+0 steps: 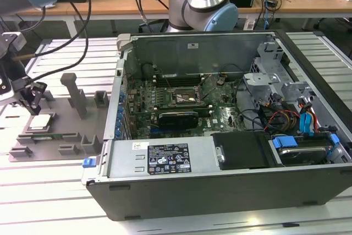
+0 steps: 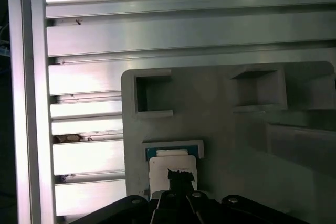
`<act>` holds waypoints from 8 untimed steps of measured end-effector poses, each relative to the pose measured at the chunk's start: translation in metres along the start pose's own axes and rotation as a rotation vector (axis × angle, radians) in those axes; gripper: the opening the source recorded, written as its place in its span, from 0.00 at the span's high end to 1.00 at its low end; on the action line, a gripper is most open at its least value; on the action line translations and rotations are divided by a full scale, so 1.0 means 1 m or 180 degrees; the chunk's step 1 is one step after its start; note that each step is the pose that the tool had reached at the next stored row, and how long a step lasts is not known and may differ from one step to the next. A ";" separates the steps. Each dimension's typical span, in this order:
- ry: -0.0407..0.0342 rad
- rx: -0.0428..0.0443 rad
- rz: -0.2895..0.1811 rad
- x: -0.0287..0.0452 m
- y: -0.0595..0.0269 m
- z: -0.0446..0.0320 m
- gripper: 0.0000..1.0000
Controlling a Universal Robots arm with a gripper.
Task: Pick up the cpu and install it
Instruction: 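Pick up the cpu and move it towards the insertion slot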
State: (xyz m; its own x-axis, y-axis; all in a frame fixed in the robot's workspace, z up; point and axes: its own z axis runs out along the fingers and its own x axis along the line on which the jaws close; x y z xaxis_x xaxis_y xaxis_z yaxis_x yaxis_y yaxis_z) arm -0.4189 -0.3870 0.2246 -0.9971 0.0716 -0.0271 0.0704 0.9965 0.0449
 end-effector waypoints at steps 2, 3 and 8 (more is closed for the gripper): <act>-0.0001 -0.0001 -0.0001 0.0020 -0.0019 0.0049 0.89; 0.0000 -0.0001 -0.0002 0.0024 -0.0027 0.0075 0.89; 0.0000 0.0000 -0.0003 0.0028 -0.0033 0.0114 0.89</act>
State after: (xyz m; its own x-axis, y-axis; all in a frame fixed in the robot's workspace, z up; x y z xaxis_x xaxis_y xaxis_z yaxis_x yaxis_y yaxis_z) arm -0.4216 -0.3896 0.2131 -0.9971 0.0708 -0.0270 0.0696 0.9966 0.0448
